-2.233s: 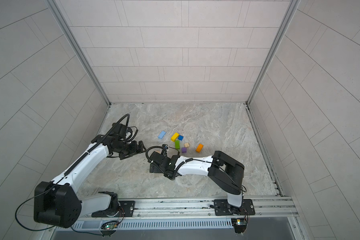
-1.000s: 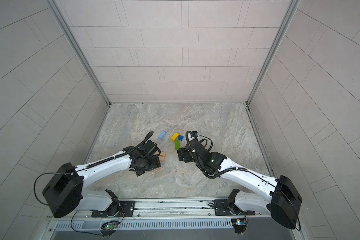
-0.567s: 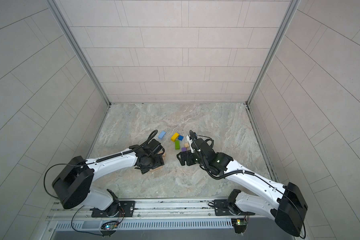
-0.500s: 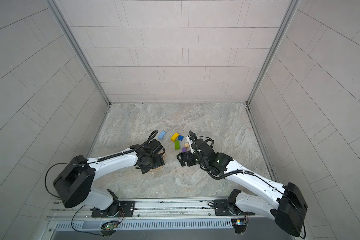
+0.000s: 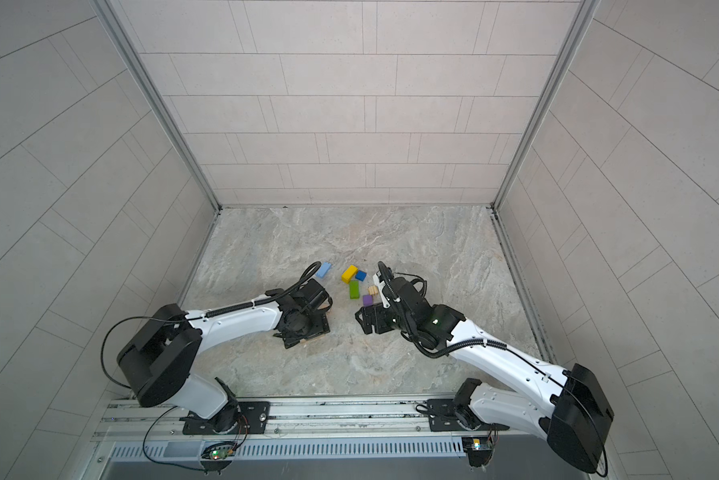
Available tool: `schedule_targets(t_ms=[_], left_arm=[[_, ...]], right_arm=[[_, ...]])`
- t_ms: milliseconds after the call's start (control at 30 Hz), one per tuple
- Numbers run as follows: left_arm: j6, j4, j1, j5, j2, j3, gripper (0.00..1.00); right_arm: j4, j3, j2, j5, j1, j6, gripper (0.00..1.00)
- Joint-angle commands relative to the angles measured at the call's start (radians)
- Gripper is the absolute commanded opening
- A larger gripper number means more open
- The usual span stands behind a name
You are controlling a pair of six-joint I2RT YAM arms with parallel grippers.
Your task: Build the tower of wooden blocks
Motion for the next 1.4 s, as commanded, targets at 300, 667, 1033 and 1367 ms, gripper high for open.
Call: schedule_targets(t_ms=[300, 667, 1033, 1367], left_arm=[[0.054, -0.055, -0.016, -0.032, 0.049, 0.048, 0.83], [0.276, -0.204, -0.016, -0.114, 0.089, 0.129, 0.72], [0.436, -0.186, -0.015, -0.083, 0.131, 0.127, 0.72], [0.493, -0.128, -0.008, -0.078, 0.143, 0.112, 0.73]], right_arm=[[-0.02, 0.008, 0.006, 0.001, -0.015, -0.003, 0.93], [-0.02, 0.008, 0.019, 0.003, -0.018, 0.007, 0.93], [-0.025, 0.009, 0.017, 0.006, -0.019, 0.011, 0.93], [-0.043, 0.01, -0.003, 0.014, -0.02, 0.012, 0.92]])
